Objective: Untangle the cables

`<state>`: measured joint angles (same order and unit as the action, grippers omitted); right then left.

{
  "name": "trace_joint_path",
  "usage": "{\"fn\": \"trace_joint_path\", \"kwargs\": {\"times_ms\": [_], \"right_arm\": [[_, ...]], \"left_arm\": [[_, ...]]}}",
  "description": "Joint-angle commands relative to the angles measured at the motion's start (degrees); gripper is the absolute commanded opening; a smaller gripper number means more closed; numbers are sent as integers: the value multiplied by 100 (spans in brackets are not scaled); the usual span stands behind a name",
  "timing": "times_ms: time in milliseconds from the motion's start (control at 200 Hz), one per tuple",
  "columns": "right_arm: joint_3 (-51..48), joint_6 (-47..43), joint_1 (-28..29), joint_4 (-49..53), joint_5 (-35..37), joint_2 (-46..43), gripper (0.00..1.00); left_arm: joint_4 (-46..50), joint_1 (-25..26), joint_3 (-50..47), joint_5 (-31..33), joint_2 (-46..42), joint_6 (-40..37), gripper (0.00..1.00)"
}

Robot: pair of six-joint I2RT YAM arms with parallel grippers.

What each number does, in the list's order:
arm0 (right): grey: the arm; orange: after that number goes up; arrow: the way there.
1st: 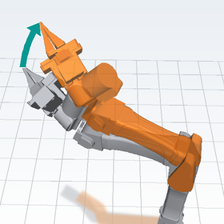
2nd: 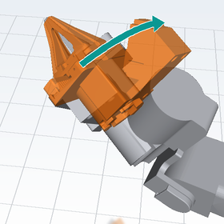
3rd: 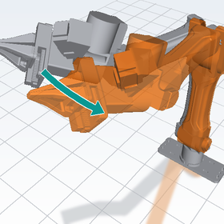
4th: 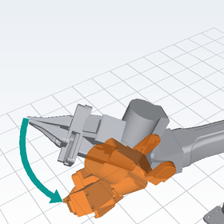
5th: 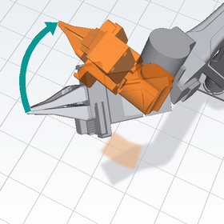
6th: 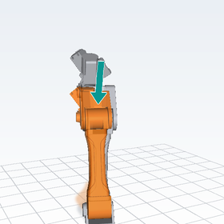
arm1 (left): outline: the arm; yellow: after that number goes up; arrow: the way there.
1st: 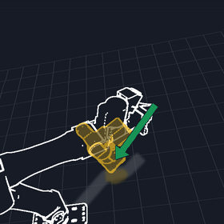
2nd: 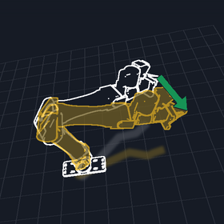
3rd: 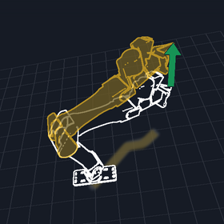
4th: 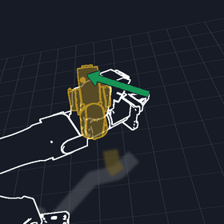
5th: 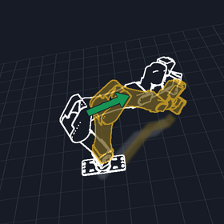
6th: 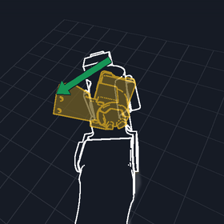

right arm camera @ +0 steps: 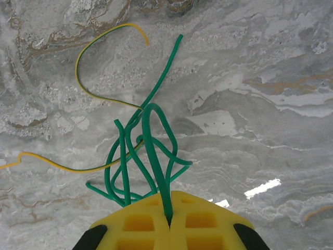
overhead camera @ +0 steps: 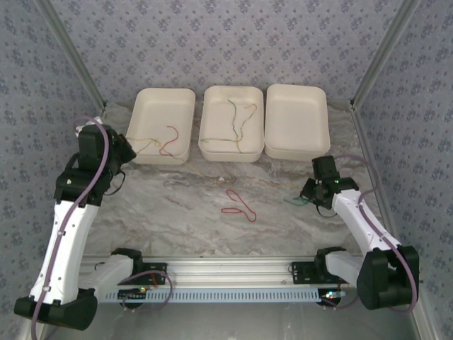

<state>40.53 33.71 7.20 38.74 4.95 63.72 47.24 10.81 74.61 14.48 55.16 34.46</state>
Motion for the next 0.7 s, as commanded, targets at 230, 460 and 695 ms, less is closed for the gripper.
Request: {"fn": "trace_joint_path", "kwargs": {"times_ms": [230, 460, 695], "right_arm": [[38, -210, -438, -580, -844, 594, 10], [5, 158, 240, -456, -881, 44, 32], [49, 385, 289, -60, -871, -800, 41]], "left_arm": [[-180, -175, 817, -1091, 208, -121, 0], [-1751, 337, -682, -2632, -151, 436, 0], [-1649, 567, -930, -2468, -485, 849, 0]]}}
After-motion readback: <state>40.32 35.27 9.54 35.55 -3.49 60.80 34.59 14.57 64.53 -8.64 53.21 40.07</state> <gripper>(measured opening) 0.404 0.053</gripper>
